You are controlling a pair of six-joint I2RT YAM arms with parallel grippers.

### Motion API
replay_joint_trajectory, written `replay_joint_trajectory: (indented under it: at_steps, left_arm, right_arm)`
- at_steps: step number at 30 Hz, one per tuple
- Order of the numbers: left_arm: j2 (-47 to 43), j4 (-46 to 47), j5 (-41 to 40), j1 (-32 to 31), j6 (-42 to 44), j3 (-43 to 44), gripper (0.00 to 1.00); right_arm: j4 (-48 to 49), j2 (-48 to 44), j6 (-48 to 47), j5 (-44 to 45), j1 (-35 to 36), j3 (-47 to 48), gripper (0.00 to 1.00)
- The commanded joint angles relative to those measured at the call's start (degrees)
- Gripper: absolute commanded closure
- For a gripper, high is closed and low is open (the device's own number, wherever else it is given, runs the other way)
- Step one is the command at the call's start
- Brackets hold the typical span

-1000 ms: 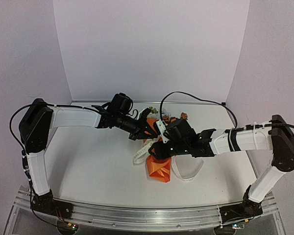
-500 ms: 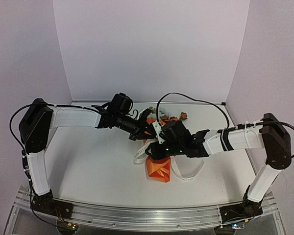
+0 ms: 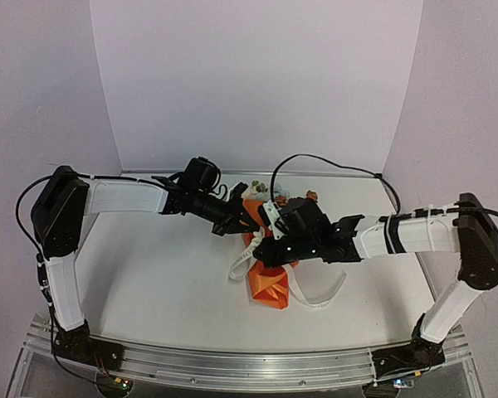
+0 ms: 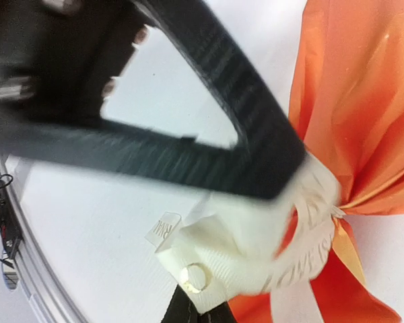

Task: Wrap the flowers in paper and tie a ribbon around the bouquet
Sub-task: Cross the half-tied ribbon over the folded bouquet.

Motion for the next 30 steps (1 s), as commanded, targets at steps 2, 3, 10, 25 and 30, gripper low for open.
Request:
replay_joint_trajectory:
  at_steps: [2, 3, 10, 25, 30]
  left_arm:
    - [0.34, -2.76, -4.44, 1.19, 2.43, 0.70, 1.00]
    - [0.43, -2.83, -4.89, 1.32, 2.58, 0.60, 1.00]
    - [0.59, -2.66, -7.04, 1.50, 3.62, -0.68, 1.00]
    - [1.84, 1.23, -4.56, -0.96, 3.15, -3.02, 1.00]
    - [1.35, 1.25, -4.22, -1.04, 2.94, -3.77, 1.00]
  right_arm:
    - [-6.46, -6.75, 1.44, -2.31, -1.30, -0.46, 1.00]
    - [-8.32, -7.09, 1.60, -2.98, -1.58, -0.21, 1.00]
    - [-17.97, -9.30, 2.39, -8.26, -4.79, 0.60, 1.00]
    - [-25.17, -11.45, 1.39, -9.60, -8.72, -1.45, 1.00]
    - [-28.60, -12.96, 3.63, -6.89, -9.60, 0.09, 1.00]
